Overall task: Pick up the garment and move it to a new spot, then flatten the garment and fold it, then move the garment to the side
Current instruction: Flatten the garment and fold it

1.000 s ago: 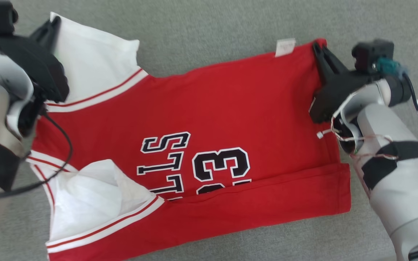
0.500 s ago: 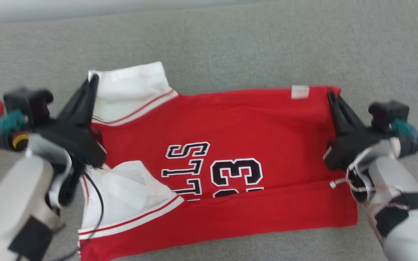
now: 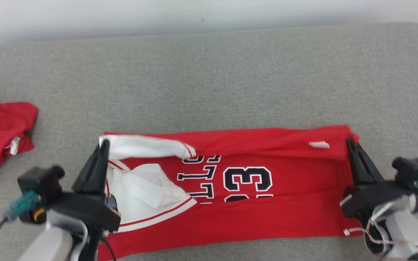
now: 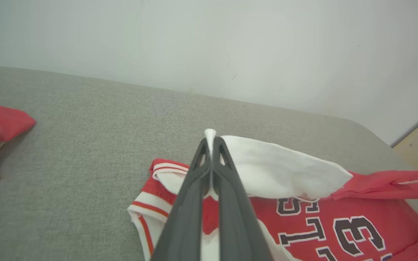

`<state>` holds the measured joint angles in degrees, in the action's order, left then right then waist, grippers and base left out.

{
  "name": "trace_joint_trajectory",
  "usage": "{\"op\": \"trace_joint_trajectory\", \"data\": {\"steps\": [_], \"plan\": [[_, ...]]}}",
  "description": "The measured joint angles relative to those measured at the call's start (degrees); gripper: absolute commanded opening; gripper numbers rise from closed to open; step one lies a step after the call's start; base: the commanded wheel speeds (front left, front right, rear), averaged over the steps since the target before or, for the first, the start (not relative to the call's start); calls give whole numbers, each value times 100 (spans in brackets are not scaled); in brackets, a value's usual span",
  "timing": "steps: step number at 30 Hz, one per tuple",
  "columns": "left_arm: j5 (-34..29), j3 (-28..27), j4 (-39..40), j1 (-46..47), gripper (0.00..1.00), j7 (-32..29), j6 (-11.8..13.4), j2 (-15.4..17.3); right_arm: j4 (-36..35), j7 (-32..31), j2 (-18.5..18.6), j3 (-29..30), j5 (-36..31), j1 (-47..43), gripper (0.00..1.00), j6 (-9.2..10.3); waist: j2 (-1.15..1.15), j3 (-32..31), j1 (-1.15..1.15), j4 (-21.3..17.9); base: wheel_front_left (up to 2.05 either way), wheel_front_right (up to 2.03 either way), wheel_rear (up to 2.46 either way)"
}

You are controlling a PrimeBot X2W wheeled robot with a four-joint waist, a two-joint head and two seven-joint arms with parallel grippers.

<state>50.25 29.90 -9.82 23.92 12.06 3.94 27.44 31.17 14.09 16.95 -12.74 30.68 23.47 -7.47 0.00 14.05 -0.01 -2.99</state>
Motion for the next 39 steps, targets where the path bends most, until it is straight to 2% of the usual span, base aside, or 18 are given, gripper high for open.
{"op": "trace_joint_trajectory", "data": {"steps": [6, 15, 16, 17, 18, 19, 27, 32, 39], "plan": [[25, -1, 170, -562, 0, 152, 156, -193, -576, -141, 9, 335, -3, -606, 0, 0, 0, -79, 1, 90, 0, 0, 0], [77, -79, 34, -1085, 0, 258, 104, -477, -1192, -567, -122, 876, -163, -1306, 0, 0, 0, -251, 1, 193, 0, 0, 0], [67, -66, -18, -1109, 0, 259, 102, -489, -1233, -614, -148, 914, -177, -1350, 6, 0, 0, -271, 1, 202, 0, 0, 0], [23, -64, -54, -1127, 47, 264, 84, -497, -1279, -656, -167, 950, -209, -1387, 36, 0, 0, -290, 1, 209, 0, 0, 0], [-1, -75, -74, -1140, 100, 275, 67, -511, -1328, -681, -182, 977, -225, -1424, 79, 0, 0, -309, 1, 213, 0, 0, 0], [-20, -94, -115, -1173, 100, 276, 59, -552, -1402, -747, -211, 1025, -265, -1477, 100, 0, 0, -342, 1, 216, 0, 0, 0], [-254, -477, -68, -1268, 100, 283, 53, -623, -1759, -812, -235, 1220, -342, -1691, 100, 0, 0, -438, 1, 199, 0, 0, 0], [-910, -1155, 297, -1367, 100, 293, 67, -787, -1901, -984, -200, 1301, -412, -1718, 100, 0, 0, -490, 1, 191, 0, 0, 0], [-2067, -1737, 630, -1582, 100, 298, 78, -990, -1486, -1390, -220, 1421, -668, -1524, 100, 0, 0, -544, 1, 254, 0, 0, 0]]}}
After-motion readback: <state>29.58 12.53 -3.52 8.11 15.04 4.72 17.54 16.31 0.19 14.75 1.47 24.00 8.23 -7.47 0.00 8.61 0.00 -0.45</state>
